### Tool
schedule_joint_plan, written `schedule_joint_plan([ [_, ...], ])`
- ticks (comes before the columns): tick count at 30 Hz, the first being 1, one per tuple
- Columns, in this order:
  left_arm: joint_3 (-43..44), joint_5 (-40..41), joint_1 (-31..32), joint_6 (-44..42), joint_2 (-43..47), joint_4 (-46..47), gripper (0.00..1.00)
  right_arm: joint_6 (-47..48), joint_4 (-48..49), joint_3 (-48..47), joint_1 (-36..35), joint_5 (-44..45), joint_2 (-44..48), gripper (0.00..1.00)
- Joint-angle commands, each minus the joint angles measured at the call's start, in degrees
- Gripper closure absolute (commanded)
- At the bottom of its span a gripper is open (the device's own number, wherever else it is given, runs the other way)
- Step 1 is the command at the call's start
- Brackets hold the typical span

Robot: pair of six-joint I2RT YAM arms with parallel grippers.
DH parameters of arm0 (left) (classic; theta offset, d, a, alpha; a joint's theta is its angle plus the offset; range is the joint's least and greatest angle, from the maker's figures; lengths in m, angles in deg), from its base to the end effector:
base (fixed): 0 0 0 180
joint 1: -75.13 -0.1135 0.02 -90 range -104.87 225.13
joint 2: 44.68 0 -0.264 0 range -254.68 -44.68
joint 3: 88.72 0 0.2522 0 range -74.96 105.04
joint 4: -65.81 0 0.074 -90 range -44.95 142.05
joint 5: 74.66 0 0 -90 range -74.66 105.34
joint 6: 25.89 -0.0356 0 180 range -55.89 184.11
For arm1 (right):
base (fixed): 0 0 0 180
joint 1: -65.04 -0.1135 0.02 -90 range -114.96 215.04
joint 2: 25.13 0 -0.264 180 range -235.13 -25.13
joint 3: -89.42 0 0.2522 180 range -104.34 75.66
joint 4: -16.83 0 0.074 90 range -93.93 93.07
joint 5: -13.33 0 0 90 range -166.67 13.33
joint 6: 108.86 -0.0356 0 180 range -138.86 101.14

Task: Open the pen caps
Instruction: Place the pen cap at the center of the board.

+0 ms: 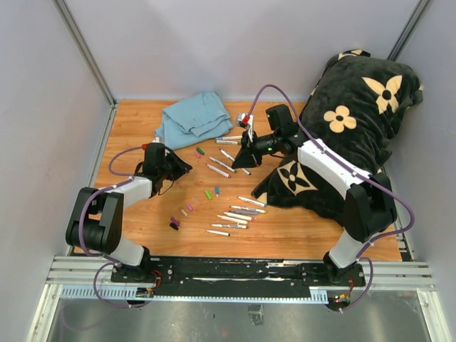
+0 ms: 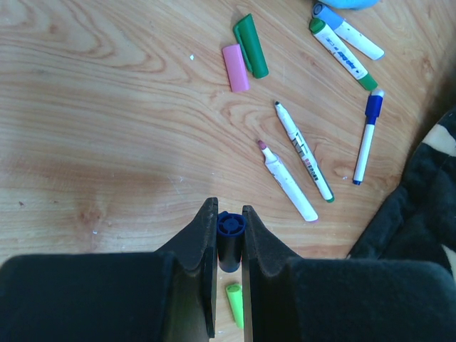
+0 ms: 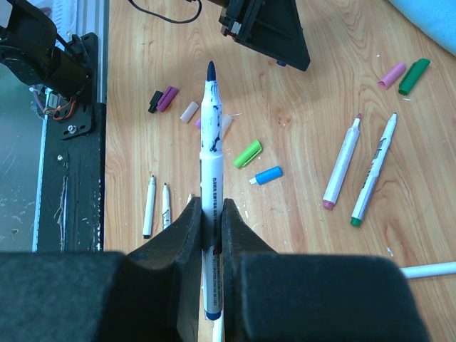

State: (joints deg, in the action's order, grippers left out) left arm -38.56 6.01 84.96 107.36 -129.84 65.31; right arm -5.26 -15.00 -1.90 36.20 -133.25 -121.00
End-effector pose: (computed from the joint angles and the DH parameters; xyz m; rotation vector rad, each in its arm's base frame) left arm 0.2879 -0.0557 0.1685 -0.5606 2.1986 -0.6872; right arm 0.3131 0.2063 0.3006 -1.2605 1.7075 1.2298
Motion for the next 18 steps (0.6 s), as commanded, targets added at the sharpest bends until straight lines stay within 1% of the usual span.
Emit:
schedule_joint_plan([
  [1, 1.38, -1.36, -0.44, -1.59, -1.04, 1.66, 1.0, 1.07, -0.57, -0.23, 0.8, -1.18, 1.37, 0.96],
  [9, 0.35, -2.22, -0.42, -2.53, -1.34, 4.82, 0.99, 1.07, -0.57, -0.23, 0.8, -1.26, 1.37, 0.96],
  [18, 1.45, -3.57, -0.43, -3.03, -5.19, 7.04, 0.98, 1.03, -0.56, -0.25, 0.8, -1.43, 1.49, 0.95],
])
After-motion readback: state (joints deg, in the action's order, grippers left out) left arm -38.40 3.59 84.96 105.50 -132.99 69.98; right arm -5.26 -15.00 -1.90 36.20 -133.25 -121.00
